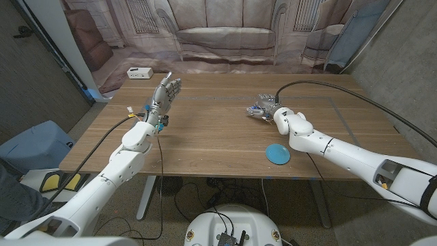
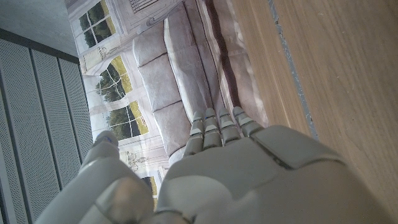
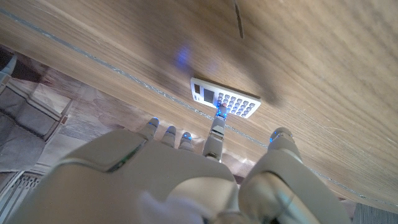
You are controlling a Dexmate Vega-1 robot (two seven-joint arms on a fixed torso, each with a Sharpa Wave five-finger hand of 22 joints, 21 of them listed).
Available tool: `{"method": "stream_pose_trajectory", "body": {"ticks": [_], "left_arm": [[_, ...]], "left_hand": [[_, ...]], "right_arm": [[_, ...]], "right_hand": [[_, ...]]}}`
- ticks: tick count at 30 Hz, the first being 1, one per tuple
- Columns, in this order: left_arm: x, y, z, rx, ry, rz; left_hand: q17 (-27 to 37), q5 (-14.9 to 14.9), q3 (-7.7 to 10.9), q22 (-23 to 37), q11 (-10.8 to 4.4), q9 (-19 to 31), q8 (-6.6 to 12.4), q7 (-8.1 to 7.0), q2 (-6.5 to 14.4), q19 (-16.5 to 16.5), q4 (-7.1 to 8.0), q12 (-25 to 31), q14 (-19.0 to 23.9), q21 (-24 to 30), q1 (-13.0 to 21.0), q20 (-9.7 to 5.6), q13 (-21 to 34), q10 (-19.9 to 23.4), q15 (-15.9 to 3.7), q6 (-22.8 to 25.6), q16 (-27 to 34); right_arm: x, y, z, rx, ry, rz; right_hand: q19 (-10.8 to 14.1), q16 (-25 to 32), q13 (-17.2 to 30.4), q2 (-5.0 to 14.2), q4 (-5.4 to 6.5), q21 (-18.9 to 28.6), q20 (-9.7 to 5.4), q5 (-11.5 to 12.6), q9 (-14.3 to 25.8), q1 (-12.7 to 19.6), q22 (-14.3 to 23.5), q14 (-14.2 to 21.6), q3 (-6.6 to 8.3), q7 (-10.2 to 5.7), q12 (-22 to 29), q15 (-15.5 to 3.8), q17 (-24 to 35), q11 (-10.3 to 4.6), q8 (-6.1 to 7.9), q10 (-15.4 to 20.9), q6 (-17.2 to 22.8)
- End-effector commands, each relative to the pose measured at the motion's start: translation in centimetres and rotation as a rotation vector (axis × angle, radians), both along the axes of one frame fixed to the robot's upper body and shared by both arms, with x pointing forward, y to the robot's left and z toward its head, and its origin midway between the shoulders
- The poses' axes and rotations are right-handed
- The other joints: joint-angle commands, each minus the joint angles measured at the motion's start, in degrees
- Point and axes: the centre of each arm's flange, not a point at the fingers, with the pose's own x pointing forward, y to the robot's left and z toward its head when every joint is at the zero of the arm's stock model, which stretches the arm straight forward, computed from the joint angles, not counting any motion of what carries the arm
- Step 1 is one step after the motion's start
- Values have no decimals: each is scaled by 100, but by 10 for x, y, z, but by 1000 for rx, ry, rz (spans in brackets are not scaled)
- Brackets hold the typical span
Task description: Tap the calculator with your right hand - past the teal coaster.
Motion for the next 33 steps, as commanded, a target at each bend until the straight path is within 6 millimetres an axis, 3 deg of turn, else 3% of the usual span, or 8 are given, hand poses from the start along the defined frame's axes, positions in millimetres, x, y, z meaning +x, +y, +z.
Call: {"method": "stream_pose_trajectory", "body": {"ticks": [1, 33], "left_arm": [[0, -1, -1, 0, -1, -5], [-1, -2, 2, 12, -5, -14]], "left_hand": [[12, -3, 9, 27, 13, 14, 1, 11, 65, 36, -26, 12, 70, -4, -4, 17, 7, 48, 2, 66, -4], [14, -7, -5, 30, -3, 15, -4, 10, 77, 46, -45, 5, 114, -60, -15, 32, 7, 51, 4, 81, -1]], "right_arm": [[0, 0, -2, 13, 26, -3], [-12, -2, 18, 43, -49, 3]], "right_hand": [[-872, 56, 6, -10, 30, 45, -39, -12, 12, -56, 12, -1101, 10, 63, 51, -16, 11, -33, 16, -66, 95], [-870, 47, 7, -51, 41, 26, -7, 1, 15, -128, 10, -1084, -13, -9, -2, 13, 9, 68, -150, -111, -208]]}}
